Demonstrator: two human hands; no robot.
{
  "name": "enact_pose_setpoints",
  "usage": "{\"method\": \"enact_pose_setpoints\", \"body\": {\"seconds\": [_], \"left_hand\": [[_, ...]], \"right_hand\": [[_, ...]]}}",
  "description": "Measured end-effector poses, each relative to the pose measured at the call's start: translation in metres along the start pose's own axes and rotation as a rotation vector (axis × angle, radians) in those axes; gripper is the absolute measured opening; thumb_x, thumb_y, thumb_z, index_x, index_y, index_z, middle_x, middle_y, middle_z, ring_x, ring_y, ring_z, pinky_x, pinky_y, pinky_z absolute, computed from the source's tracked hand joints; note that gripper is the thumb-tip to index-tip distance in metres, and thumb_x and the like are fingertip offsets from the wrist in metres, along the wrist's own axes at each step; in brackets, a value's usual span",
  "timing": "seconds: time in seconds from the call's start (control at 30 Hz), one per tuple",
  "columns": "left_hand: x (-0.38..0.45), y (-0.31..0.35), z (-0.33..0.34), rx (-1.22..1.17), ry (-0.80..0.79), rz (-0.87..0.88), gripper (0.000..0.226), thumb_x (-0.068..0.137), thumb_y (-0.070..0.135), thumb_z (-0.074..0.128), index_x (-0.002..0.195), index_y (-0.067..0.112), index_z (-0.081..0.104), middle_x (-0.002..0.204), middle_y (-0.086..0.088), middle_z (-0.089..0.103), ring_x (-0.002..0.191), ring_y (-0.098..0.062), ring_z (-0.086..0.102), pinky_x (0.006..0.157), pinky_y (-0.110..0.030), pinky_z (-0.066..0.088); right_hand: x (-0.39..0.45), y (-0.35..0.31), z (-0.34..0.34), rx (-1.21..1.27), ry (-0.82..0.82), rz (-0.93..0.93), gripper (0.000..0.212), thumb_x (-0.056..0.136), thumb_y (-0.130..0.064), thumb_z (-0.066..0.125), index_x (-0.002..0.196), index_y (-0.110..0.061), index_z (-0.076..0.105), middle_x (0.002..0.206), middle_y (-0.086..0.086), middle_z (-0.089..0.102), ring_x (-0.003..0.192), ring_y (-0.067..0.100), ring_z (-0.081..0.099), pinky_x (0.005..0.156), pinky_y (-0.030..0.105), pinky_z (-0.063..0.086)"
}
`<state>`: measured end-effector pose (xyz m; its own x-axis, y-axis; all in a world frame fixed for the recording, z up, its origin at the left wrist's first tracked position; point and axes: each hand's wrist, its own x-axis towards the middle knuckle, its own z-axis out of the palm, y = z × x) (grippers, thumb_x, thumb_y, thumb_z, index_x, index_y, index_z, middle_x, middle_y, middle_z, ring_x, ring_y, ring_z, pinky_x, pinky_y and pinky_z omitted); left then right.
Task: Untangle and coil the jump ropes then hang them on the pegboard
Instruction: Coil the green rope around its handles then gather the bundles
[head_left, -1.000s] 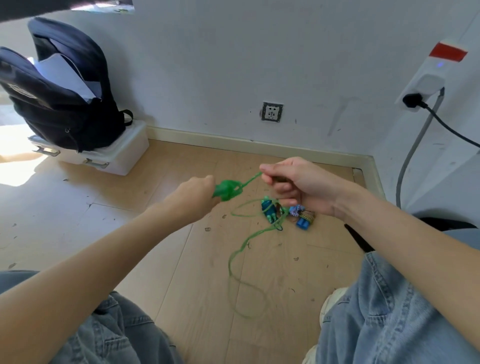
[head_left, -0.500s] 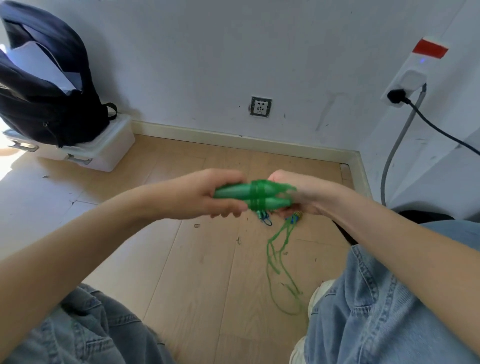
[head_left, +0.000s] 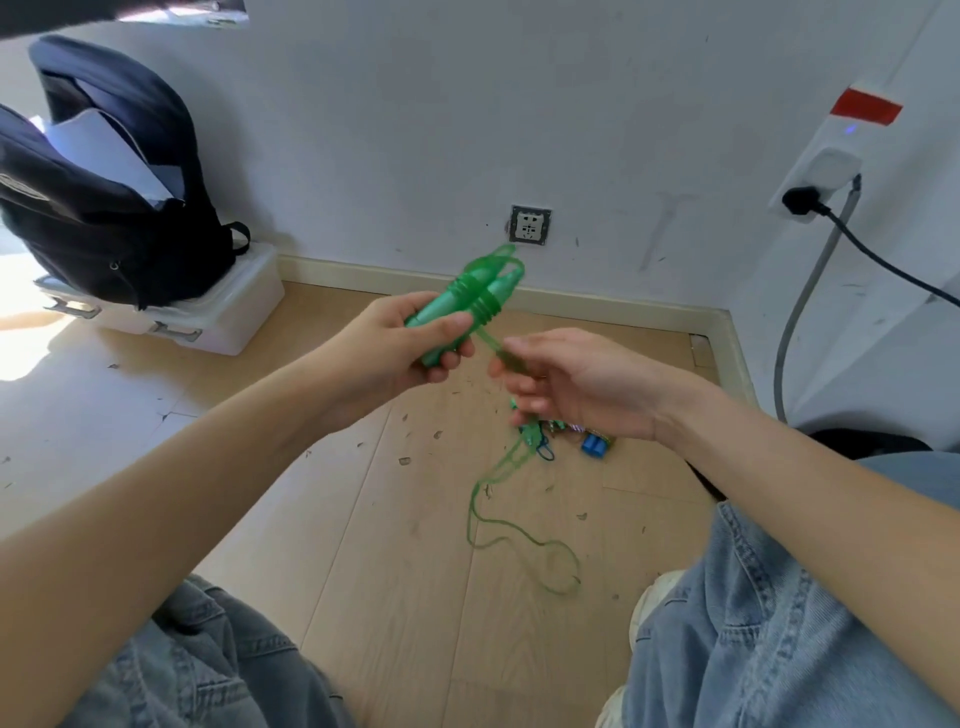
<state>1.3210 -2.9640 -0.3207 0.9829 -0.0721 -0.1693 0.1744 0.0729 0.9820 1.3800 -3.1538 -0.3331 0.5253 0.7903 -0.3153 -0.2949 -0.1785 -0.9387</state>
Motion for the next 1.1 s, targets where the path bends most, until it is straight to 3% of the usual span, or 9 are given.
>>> {"method": "enact_pose_setpoints", "body": {"seconds": [0.1,0.2,0.37,0.47,0.6,0.7,0.83,0.9,1.1], "left_hand": [[0.009,-0.005,-0.012,0.013,0.255,-0.063,0.02,0.091,0.013,0.054,0.109,0.004,0.054,0.074,-0.004,0.059,0.056,-0.007,0.053,0.052,-0.017,0.047],[0.014,-0.018,-0.019,0.414,0.411,-0.156,0.024,0.091,0.015,0.055,0.109,0.006,0.042,0.08,-0.005,0.06,0.062,-0.011,0.051,0.056,-0.022,0.045],[0.004,-0.029,0.005,0.987,0.068,-0.279,0.024,0.093,0.017,0.049,0.109,0.005,0.037,0.083,-0.002,0.054,0.063,-0.009,0.047,0.046,-0.016,0.041],[-0.004,-0.028,0.022,1.146,-0.233,-0.209,0.015,0.093,0.016,0.049,0.1,0.011,0.038,0.093,-0.003,0.058,0.075,-0.012,0.053,0.06,-0.018,0.044],[-0.018,-0.016,0.031,1.028,-0.545,-0.161,0.013,0.092,0.016,0.052,0.092,0.017,0.039,0.089,0.003,0.058,0.07,-0.005,0.053,0.061,-0.018,0.045],[-0.024,-0.005,0.027,0.845,-0.633,-0.131,0.013,0.091,0.012,0.054,0.095,0.019,0.044,0.086,0.005,0.06,0.064,0.001,0.051,0.059,-0.017,0.046],[-0.029,0.007,0.014,0.609,-0.609,-0.102,0.012,0.089,0.01,0.056,0.095,0.009,0.046,0.084,0.006,0.064,0.067,-0.003,0.054,0.061,-0.017,0.046],[-0.029,0.008,0.011,0.423,-0.511,-0.075,0.014,0.085,0.014,0.057,0.093,0.011,0.047,0.082,0.004,0.065,0.067,-0.005,0.055,0.06,-0.016,0.045],[-0.005,0.007,-0.007,0.012,0.108,-0.054,0.033,0.088,0.008,0.055,0.119,0.005,0.045,0.081,-0.006,0.064,0.063,-0.009,0.056,0.057,-0.018,0.049]], "right_hand": [[0.0,0.001,0.004,-0.131,0.006,0.033,0.026,0.095,-0.022,0.049,0.072,-0.01,0.055,0.052,-0.006,0.031,0.043,0.006,0.03,0.043,0.017,0.036],[0.0,-0.003,0.005,-0.106,-0.029,0.049,0.031,0.096,-0.023,0.046,0.068,-0.012,0.051,0.048,-0.007,0.027,0.04,0.006,0.025,0.039,0.017,0.031],[-0.001,-0.007,0.001,-0.131,-0.049,0.046,0.033,0.095,-0.019,0.046,0.063,-0.013,0.051,0.047,-0.006,0.03,0.041,0.007,0.028,0.041,0.018,0.034],[0.0,-0.008,-0.003,-0.197,0.019,0.041,0.033,0.096,-0.02,0.047,0.064,-0.012,0.053,0.045,-0.006,0.034,0.042,0.009,0.03,0.042,0.019,0.035],[0.003,0.0,-0.001,-0.594,0.192,0.06,0.039,0.091,-0.033,0.056,0.057,-0.013,0.056,0.042,-0.006,0.041,0.039,0.01,0.035,0.044,0.021,0.038],[0.003,0.001,-0.003,-0.919,0.201,0.05,0.04,0.082,-0.043,0.063,0.053,-0.015,0.06,0.046,-0.003,0.048,0.038,0.008,0.041,0.046,0.021,0.038],[-0.001,-0.005,-0.007,-0.869,0.103,0.048,0.04,0.083,-0.038,0.063,0.051,-0.015,0.057,0.043,-0.006,0.04,0.039,0.006,0.032,0.042,0.017,0.029],[0.0,-0.004,-0.008,-0.826,0.104,-0.015,0.039,0.091,-0.025,0.055,0.053,-0.014,0.054,0.047,-0.006,0.043,0.042,0.007,0.033,0.046,0.021,0.031],[-0.003,0.008,-0.001,-0.725,0.069,0.136,0.06,0.096,-0.05,0.029,0.06,-0.011,0.056,0.047,-0.004,0.044,0.041,0.008,0.036,0.049,0.019,0.036]]}}
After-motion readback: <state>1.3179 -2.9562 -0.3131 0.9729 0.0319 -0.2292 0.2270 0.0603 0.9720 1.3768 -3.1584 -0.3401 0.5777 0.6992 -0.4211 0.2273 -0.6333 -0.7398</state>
